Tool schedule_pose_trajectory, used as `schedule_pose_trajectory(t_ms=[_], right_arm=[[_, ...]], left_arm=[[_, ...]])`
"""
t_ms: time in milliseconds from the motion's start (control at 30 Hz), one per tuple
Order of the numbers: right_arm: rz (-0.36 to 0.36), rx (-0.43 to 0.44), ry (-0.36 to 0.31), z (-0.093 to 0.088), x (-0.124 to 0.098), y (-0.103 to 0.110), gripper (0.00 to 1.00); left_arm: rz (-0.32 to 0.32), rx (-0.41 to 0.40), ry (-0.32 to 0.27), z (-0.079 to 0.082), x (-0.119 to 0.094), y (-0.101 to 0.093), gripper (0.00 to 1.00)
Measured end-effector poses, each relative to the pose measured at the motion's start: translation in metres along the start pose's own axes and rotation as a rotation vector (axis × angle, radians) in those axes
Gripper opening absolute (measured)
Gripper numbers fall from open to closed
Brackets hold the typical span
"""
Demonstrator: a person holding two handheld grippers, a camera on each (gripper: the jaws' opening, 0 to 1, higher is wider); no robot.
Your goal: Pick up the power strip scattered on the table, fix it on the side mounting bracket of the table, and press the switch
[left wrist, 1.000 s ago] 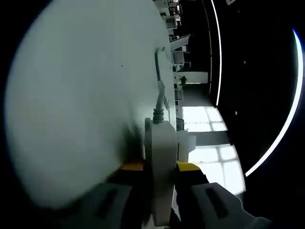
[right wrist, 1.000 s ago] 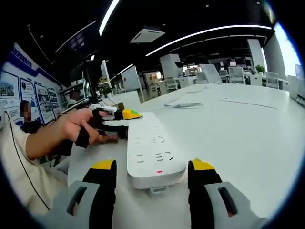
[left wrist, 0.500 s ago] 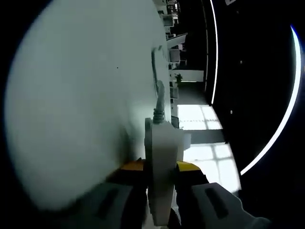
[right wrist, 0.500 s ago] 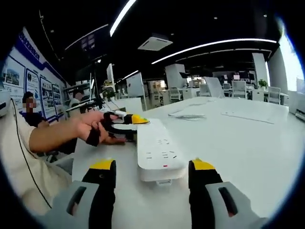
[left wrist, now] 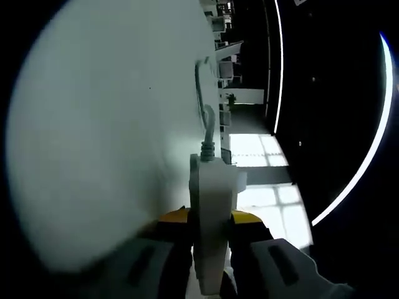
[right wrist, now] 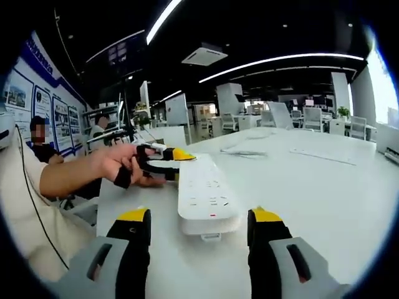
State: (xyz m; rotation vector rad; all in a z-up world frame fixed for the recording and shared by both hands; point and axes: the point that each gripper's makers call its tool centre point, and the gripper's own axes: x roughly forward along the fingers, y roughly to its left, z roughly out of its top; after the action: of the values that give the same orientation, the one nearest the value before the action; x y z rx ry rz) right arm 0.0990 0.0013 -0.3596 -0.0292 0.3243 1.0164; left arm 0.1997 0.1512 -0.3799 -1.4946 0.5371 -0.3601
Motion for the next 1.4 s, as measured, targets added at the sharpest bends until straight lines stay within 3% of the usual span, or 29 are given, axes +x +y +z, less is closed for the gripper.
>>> schedule_pose_trajectory(t_ms=[267,600,900,1267,1400], right_arm=[[0.0,0.004,-0.035,0.005,-0.005,0.003,0.58],[-0.029,-0.01,-0.052,0.009,-0.021,0.0,0.57],[-0.041,-0.01,-0.068,0.011,-0.028,-0.002,0.56],[-0.06,-0.02,-0.087,0.011,-0.041,-0.003,0.55],[-0.06,-0.023,-0.069,0.004,-0.043,-0.001,0.54]], left_arm=[[-0.016,0.041,0.006,0.004,-0.001,-0.008,0.25],[-0.059,0.106,0.068,0.007,-0.012,-0.026,0.25],[-0.111,0.109,0.1,0.017,-0.024,-0.039,0.25],[-0.159,0.101,0.152,0.028,-0.03,-0.038,0.25],[-0.182,0.063,0.171,0.033,-0.036,-0.04,0.25]])
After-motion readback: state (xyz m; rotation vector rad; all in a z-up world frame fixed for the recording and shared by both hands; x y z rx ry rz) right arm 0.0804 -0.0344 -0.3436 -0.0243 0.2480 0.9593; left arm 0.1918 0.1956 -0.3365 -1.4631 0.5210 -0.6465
